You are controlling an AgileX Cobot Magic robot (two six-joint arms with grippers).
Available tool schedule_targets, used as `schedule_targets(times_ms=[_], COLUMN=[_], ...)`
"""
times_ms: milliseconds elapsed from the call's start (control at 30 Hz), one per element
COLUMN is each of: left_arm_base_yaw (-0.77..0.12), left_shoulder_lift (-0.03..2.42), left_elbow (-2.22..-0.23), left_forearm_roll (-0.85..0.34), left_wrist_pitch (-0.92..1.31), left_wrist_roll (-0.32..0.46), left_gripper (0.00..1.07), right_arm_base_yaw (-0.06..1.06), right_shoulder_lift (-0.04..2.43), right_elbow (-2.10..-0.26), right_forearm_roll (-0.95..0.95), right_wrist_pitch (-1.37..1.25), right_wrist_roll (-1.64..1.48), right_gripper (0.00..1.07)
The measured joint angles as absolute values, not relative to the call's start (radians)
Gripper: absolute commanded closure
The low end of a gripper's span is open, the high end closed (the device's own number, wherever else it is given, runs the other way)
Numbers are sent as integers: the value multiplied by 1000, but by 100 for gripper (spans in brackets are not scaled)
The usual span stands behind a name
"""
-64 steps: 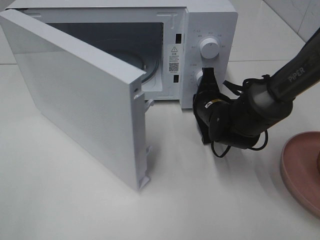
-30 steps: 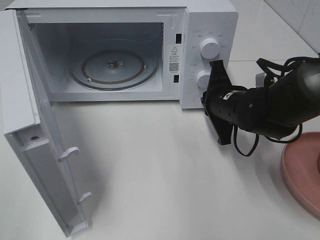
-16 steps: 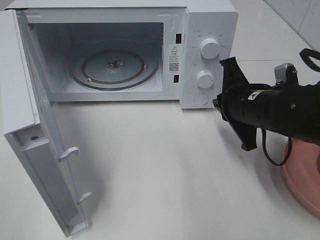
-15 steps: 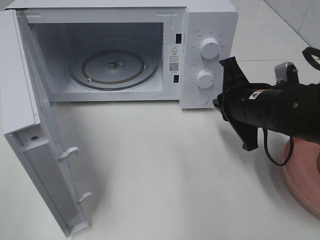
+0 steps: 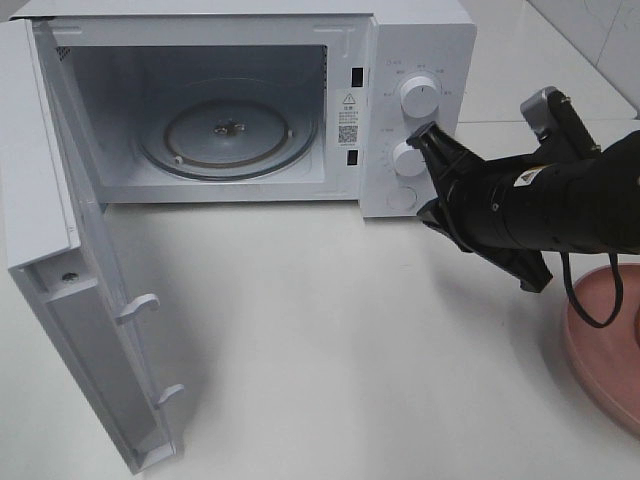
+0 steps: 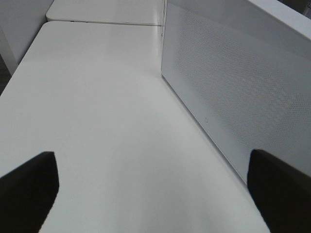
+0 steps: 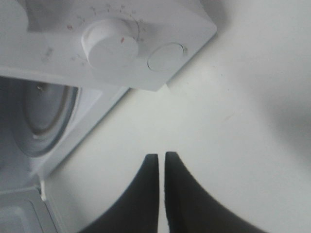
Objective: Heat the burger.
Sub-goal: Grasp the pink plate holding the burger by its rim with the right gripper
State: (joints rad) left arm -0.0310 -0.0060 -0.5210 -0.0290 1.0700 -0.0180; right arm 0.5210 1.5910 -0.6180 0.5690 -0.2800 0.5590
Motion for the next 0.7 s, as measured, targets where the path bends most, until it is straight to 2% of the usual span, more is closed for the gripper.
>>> schedule_targets(times_ms=[367,700], left_arm_base_yaw=[-31,-31], left_shoulder_lift=[-6,-6], left_elbow=[-521,-521], left_forearm_roll=[-29,-29], left_wrist_pitch=[1070,1070], left_wrist_roll=[-18,-18], left_gripper=[9,9], right_arm_base_yaw=[519,515], right_shoulder_lift=[1552,1451], right_elbow=[-618,-618], right_forearm_roll=[524,273], right_wrist_pitch=[-36,238], right_wrist_roll=[237,163], right_gripper=[102,101])
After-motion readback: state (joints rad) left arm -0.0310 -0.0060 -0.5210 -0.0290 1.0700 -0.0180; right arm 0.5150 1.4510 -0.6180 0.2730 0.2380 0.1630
